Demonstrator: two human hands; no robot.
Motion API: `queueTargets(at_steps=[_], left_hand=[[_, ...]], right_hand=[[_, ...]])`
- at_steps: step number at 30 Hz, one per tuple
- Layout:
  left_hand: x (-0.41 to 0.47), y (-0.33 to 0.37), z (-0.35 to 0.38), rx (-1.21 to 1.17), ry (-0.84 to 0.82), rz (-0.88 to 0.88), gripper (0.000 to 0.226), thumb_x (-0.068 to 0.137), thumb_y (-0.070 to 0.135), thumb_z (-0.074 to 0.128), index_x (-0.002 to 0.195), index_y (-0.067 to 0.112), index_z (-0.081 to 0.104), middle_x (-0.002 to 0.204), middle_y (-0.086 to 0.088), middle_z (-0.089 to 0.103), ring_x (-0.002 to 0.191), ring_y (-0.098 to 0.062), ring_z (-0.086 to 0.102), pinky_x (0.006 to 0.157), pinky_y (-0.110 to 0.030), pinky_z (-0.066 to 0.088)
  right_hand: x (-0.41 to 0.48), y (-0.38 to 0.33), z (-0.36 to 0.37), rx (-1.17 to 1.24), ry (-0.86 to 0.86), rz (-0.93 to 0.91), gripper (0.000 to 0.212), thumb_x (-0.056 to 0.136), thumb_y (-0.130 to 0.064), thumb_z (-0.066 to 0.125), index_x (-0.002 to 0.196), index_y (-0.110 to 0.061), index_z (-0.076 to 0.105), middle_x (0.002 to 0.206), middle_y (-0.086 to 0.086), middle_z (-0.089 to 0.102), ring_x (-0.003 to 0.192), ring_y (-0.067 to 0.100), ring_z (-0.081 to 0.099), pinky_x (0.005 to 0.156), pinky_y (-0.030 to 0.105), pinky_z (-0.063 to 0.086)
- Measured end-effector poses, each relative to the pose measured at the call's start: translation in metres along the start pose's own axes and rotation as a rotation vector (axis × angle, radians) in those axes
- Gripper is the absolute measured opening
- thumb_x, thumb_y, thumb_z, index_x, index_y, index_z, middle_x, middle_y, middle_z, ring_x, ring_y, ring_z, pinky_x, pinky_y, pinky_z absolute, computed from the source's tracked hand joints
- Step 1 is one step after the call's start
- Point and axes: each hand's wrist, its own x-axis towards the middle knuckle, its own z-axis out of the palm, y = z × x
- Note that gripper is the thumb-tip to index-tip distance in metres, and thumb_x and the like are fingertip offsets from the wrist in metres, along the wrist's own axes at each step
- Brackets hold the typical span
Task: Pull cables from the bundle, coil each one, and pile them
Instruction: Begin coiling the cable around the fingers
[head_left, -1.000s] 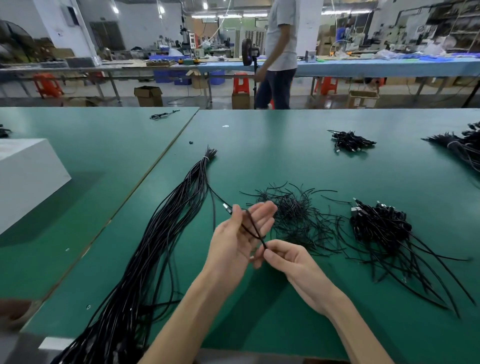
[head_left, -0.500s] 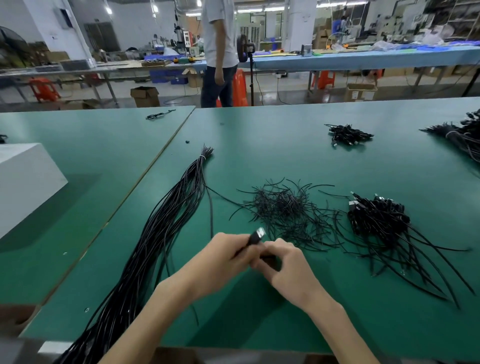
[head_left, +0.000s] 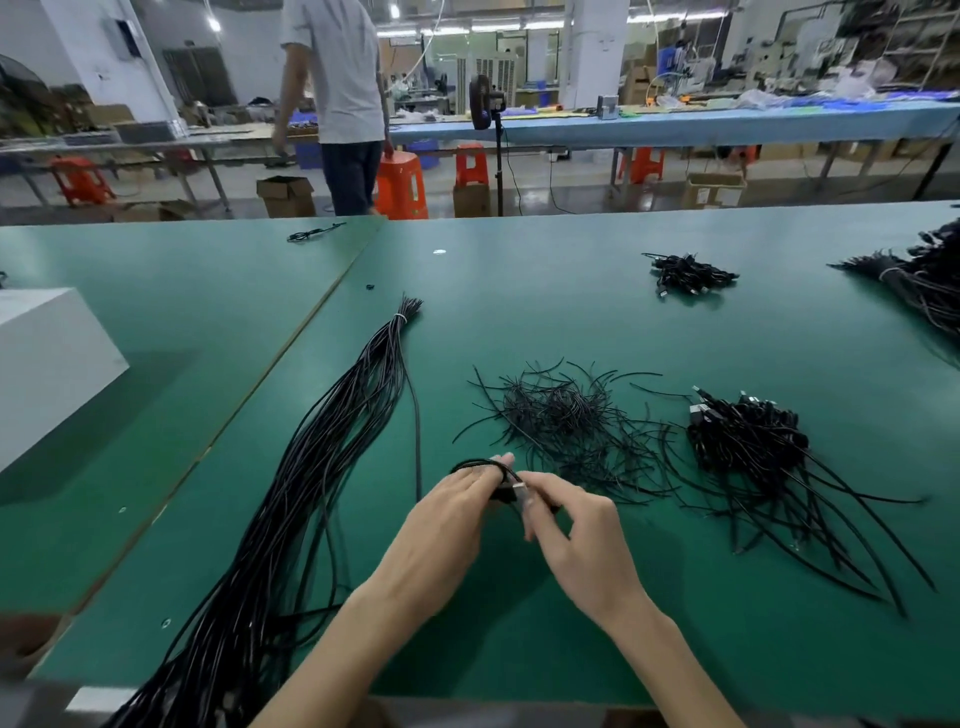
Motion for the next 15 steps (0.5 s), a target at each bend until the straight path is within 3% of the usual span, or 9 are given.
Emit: queueTargets(at_steps=[3,5,7,11,15], left_hand=[[0.007,0.013,0.007,-0.447,0.059,-0.222,0.026,0.106,0.009,0.053,0.127,0.014,0.066,0.131,0.018,0.066,0.122,0.003,0.061,0.106,-0.025,0.048],[0.014,0.019,0.008,-0.703,0.139,-0.334,0.025,0.105,0.026,0.054,0.117,0.016,0.074,0.112,0.007,0.077,0.104,-0.008,0.072,0.091,-0.028,0.057],[0.017,0.025,0.009,-0.957,0.200,-0.434,0.033,0.101,0.039,0.055,0.114,0.019,0.076,0.108,-0.004,0.078,0.096,-0.017,0.075,0.077,-0.030,0.061],[0.021,0.026,0.011,-1.420,0.243,-0.550,0.042,0.107,0.037,0.048,0.123,0.004,0.070,0.121,-0.011,0.074,0.114,-0.025,0.071,0.082,-0.030,0.061],[0.027,0.020,-0.004,-1.665,0.379,-0.551,0.036,0.103,0.028,0.053,0.110,-0.005,0.067,0.087,-0.007,0.070,0.077,-0.019,0.066,0.069,-0.027,0.057]], right_hand=[[-0.001,-0.001,0.001,0.083,-0.009,0.022,0.024,0.105,-0.024,0.051,0.121,-0.029,0.068,0.075,-0.014,0.070,0.060,0.011,0.063,0.060,0.022,0.052],[-0.002,0.000,0.001,0.102,-0.020,0.028,0.025,0.105,-0.023,0.052,0.126,-0.028,0.065,0.081,-0.018,0.073,0.073,0.007,0.071,0.071,0.016,0.053],[-0.002,0.000,0.003,0.098,-0.057,0.037,0.022,0.106,-0.021,0.055,0.126,-0.023,0.060,0.088,-0.025,0.075,0.084,0.001,0.073,0.076,0.011,0.050],[0.002,0.001,0.005,0.095,-0.074,0.074,0.002,0.103,-0.025,0.059,0.104,-0.026,0.058,0.091,-0.024,0.073,0.090,0.000,0.069,0.077,0.009,0.044],[0.001,0.005,0.006,-0.024,-0.082,0.066,0.007,0.100,-0.037,0.063,0.097,-0.031,0.066,0.093,-0.023,0.069,0.110,0.002,0.057,0.097,0.013,0.035]])
